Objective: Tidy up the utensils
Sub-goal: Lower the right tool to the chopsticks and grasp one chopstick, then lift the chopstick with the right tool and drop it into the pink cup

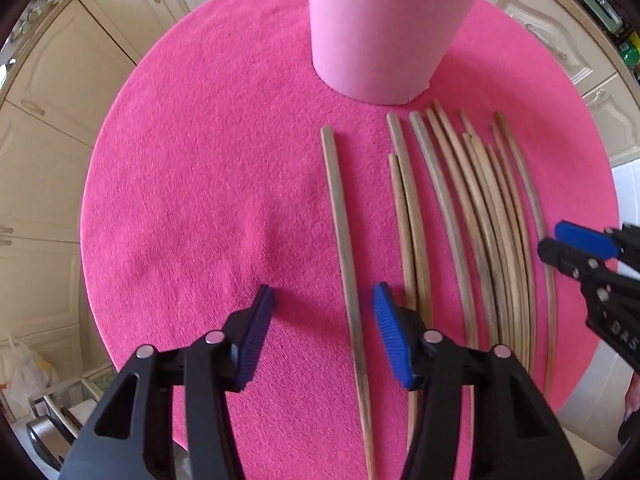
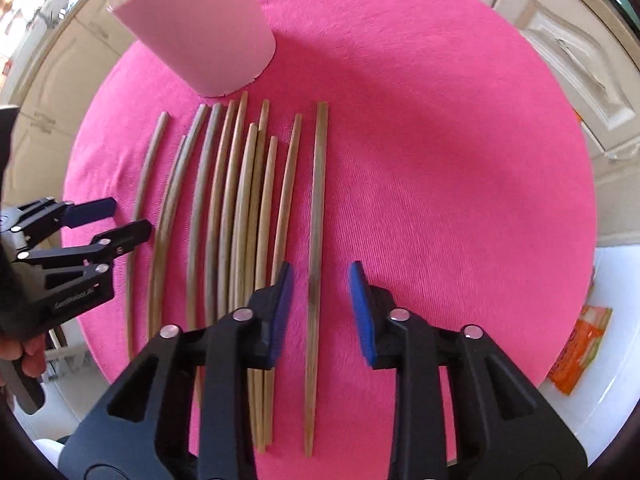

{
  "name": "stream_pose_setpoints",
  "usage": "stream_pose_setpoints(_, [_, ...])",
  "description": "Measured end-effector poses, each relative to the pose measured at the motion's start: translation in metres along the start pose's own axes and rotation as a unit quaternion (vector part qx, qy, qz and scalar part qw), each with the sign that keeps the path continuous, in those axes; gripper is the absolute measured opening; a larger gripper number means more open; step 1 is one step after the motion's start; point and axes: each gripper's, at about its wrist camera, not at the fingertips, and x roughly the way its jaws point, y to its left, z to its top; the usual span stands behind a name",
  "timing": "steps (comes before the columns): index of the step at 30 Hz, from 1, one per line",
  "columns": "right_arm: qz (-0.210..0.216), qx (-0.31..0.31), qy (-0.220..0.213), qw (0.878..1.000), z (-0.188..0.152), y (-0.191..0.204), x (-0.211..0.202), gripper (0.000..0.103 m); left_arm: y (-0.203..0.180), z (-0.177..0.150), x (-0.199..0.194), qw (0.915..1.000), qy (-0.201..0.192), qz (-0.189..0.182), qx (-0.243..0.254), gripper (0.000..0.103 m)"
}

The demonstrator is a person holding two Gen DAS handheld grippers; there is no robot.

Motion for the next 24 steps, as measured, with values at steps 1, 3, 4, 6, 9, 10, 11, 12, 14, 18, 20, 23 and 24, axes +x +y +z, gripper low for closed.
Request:
stream_pose_setpoints(1, [-0.003,-0.007,0.010,1.000,0.002,0.002,0.003,0.025,-0.002,0.002,-0.001,1.0000,0.002,-0.001,0.001,0.049])
stream_pose_setpoints(3, [-0.015,-0.017,0.016,1.000,0.008,0.005,0.005,0.024,-0.001,0.002,0.000,1.0000,0.003,-0.002,0.000,0.044])
stream_pose_setpoints(4, [-0.021,-0.022,0.021,0.999,0.009,0.007,0.005,0.023,-0.001,0.002,-0.001,1.0000,0.003,-0.002,-0.001,0.042])
stream_pose_setpoints(6, [-0.032,-0.029,0.025,0.999,0.014,0.007,0.006,0.016,0.002,0.002,-0.003,1.0000,0.001,-0.003,-0.002,0.032])
stream_pose_setpoints(9, [-0.031,-0.023,0.028,0.999,0.018,0.005,0.006,0.008,0.017,0.004,-0.010,0.9997,-0.001,-0.015,-0.017,0.014])
stream_pose_setpoints(10, [-0.028,-0.019,0.029,0.999,0.019,0.003,0.006,0.008,0.024,0.003,-0.011,0.9995,-0.001,-0.022,-0.023,0.013])
stream_pose_setpoints(11, [-0.022,-0.015,0.031,0.999,0.019,0.001,0.006,0.008,0.030,0.003,-0.010,0.9989,-0.001,-0.033,-0.033,0.011])
stream_pose_setpoints(12, [-0.018,-0.011,0.031,0.999,0.018,0.000,0.005,0.006,0.035,0.002,-0.009,0.9980,0.000,-0.045,-0.044,0.009])
stream_pose_setpoints(14, [-0.009,-0.002,0.030,1.000,0.017,-0.006,0.003,0.006,0.045,0.000,-0.008,0.9968,-0.001,-0.059,-0.053,0.009])
stream_pose_setpoints(18, [0.016,0.024,0.019,0.999,0.017,-0.018,-0.004,0.006,0.059,-0.006,-0.022,0.9950,-0.011,-0.081,-0.057,0.008])
stream_pose_setpoints(20, [0.033,0.038,0.001,0.999,0.016,-0.023,-0.016,0.006,0.072,-0.014,-0.033,0.9948,-0.021,-0.086,-0.050,0.007])
stream_pose_setpoints(23, [0.065,0.056,-0.037,0.996,0.015,-0.028,-0.039,0.006,0.072,-0.017,-0.063,0.9936,-0.059,-0.090,-0.032,0.007])
stream_pose_setpoints(24, [0.077,0.059,-0.053,0.994,0.014,-0.028,-0.047,0.006,0.071,-0.019,-0.072,0.9929,-0.078,-0.088,-0.016,0.007])
